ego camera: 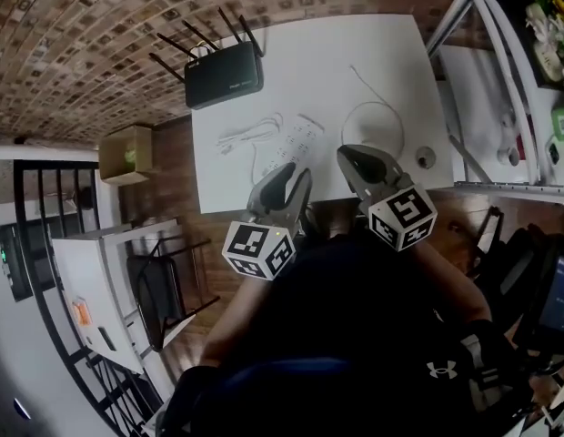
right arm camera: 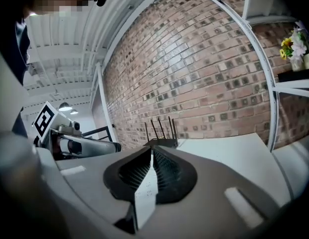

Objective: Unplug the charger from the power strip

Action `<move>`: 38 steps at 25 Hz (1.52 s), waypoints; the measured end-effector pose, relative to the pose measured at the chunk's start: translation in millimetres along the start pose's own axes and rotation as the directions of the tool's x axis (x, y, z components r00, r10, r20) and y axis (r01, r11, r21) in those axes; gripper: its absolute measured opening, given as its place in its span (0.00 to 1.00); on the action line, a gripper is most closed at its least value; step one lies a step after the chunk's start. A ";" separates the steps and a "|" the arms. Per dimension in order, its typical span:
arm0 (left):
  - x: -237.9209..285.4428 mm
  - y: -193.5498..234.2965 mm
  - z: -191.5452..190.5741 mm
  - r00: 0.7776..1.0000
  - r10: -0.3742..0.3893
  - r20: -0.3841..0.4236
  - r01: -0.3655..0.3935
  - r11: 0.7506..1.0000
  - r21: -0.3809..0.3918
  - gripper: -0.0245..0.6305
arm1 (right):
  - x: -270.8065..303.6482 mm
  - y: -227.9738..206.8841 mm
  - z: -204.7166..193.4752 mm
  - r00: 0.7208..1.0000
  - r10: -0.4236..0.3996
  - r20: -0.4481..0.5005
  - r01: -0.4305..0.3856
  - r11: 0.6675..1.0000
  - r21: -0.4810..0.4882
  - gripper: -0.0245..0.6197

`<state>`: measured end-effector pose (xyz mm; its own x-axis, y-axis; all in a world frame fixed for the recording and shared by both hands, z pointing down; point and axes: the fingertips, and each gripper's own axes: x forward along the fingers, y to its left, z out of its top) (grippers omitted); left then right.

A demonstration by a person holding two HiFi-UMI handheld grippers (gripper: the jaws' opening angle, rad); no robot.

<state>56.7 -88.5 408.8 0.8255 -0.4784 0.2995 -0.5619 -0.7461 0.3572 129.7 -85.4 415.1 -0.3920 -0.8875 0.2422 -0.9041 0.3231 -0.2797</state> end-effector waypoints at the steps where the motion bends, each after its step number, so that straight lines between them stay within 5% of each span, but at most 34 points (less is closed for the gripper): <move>1: 0.6 0.3 0.9 1.000 0.001 0.002 -0.001 1.000 0.000 0.22 | 0.2 0.4 2.0 1.000 0.000 0.004 0.000 1.000 -0.008 0.07; 38: -3.1 -1.2 -5.2 1.000 -0.006 -0.014 0.006 1.000 0.004 0.22 | -4.8 8.2 8.0 0.999 -0.014 0.034 0.016 0.999 -0.045 0.05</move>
<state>54.5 -83.7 412.0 0.8280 -0.4671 0.3101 -0.5567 -0.7508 0.3555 125.5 -81.1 404.3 -0.3731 -0.9027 0.2142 -0.9170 0.3236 -0.2333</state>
